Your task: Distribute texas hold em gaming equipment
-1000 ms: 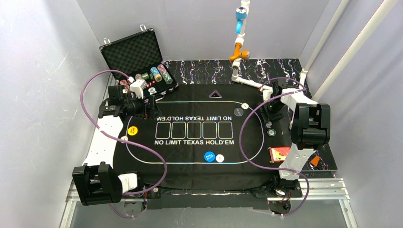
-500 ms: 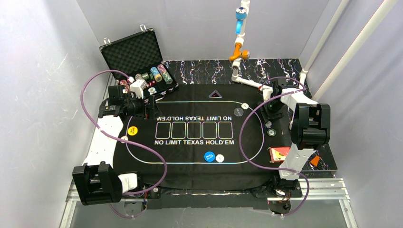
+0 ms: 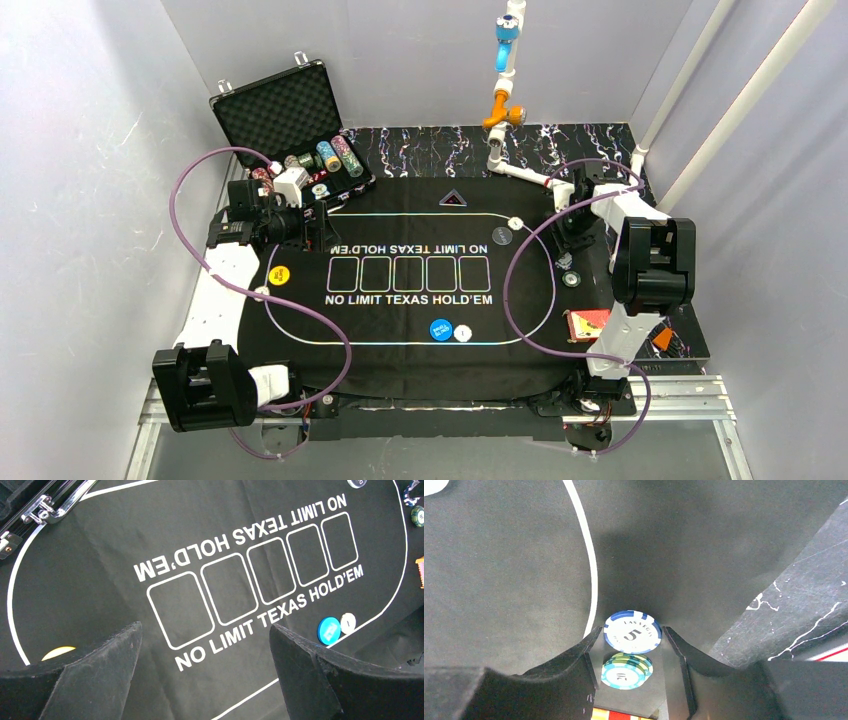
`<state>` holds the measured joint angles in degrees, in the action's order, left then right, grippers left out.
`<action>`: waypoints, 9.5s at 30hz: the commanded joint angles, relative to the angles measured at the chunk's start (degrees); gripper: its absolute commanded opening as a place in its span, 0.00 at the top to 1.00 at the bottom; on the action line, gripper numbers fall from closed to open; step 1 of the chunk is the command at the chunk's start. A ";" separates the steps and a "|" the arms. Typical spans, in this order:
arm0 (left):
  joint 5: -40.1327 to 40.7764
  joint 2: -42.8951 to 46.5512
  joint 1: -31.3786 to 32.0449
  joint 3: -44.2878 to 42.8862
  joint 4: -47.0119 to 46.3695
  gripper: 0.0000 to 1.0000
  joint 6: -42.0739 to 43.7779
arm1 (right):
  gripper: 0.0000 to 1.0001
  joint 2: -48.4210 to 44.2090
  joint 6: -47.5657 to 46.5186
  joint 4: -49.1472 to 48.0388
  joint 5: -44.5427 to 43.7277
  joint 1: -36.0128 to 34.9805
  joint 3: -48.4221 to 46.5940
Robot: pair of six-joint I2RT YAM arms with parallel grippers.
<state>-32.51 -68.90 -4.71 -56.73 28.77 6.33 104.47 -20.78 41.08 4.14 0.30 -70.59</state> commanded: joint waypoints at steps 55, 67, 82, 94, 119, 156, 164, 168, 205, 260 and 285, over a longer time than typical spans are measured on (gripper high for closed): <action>-1.67 -0.74 -0.11 -1.89 1.02 0.02 0.07 | 0.49 8.39 6.67 -5.52 0.78 -13.92 -12.91; -1.68 -0.82 -0.05 -1.74 0.90 0.02 -0.08 | 0.43 7.87 6.53 -5.39 0.52 -13.92 -11.39; -1.17 0.72 -0.08 -1.46 1.37 0.02 0.18 | 0.31 -1.89 2.86 -0.77 -1.04 -12.75 -9.22; -0.36 2.63 -0.06 -1.09 2.25 0.02 0.96 | 0.27 -5.47 -2.13 2.23 -2.49 -3.28 -1.49; -0.62 1.91 -0.04 -1.02 1.91 0.02 0.70 | 0.29 -0.99 -2.59 -2.49 -3.44 -1.51 3.51; -13.83 -6.35 -0.24 -4.38 5.45 0.02 -1.31 | 0.73 -4.05 -5.66 3.42 3.95 -2.90 -2.66; -32.47 -13.53 0.02 -0.21 -10.33 0.23 -18.86 | 0.80 -7.93 -8.25 6.00 11.30 -11.27 -4.71; -34.83 -16.55 2.56 2.61 -25.11 0.35 -33.14 | 0.82 -9.28 -9.33 7.50 14.15 -16.85 -6.84; -30.72 -35.09 32.05 3.99 -58.70 0.54 -64.20 | 0.83 -6.77 -8.17 9.81 20.03 -41.08 -16.72; -36.61 -22.41 31.52 16.31 -89.09 1.00 -65.30 | 0.63 -11.82 -7.79 10.82 49.90 -31.91 -7.58; -35.99 -23.13 31.52 16.76 -89.43 1.00 -64.49 | 0.75 -11.36 -12.97 15.48 53.82 -33.08 -8.93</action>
<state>-68.40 -93.65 27.05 -40.12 -58.72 -59.00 94.96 -31.90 54.48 55.57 -32.38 -78.83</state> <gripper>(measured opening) 0.051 0.293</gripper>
